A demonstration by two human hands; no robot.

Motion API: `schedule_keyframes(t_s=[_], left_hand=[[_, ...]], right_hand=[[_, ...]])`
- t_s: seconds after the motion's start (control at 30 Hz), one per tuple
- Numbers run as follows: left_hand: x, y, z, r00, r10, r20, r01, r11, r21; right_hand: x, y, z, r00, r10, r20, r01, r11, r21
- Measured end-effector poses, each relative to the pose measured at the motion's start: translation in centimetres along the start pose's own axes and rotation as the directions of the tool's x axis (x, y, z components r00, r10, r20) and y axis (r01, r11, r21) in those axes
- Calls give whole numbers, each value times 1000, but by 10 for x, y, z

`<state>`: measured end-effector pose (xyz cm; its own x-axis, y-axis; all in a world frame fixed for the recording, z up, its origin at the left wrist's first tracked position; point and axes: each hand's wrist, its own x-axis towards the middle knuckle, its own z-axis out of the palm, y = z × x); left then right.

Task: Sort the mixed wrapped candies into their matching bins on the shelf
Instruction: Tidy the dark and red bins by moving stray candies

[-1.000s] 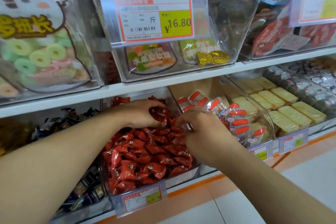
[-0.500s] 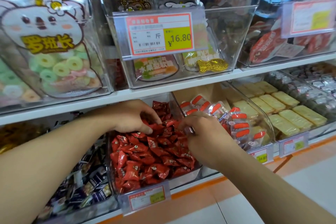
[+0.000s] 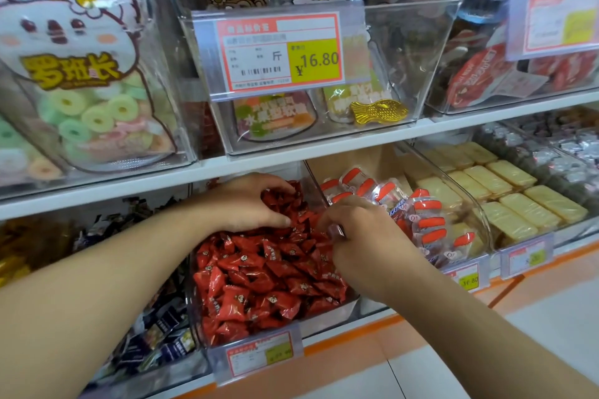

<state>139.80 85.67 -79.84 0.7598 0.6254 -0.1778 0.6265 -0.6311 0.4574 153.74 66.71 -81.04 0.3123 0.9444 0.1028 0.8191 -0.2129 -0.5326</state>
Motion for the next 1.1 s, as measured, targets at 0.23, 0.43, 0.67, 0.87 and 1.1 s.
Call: schedule_keyframes(t_s=[0.23,0.43,0.67,0.87,1.1], left_hand=[[23,7,19,981,-6,193,-20,991,134],[13,7,13,994,7,105,-30,975,222],[-3,-9,-5,997,-41,-71,42,999,4],[-10,-22,-11,974,-84,-209,54,988,-148],[-8,-25,-9,965,-149,-217,125,985,-123]], right_hand=[[2,-1,0,1000,5,-3,-5,1000,-2],[1,0,0,1000,-2,-8,3,1000,3],[-1,-1,-2,1000,-2,-1,2,1000,-14],[-2,-2,-2,1000,6,8,-6,1000,-15],[-1,-2,-1,1000,10,-3,-11,1000,-24]])
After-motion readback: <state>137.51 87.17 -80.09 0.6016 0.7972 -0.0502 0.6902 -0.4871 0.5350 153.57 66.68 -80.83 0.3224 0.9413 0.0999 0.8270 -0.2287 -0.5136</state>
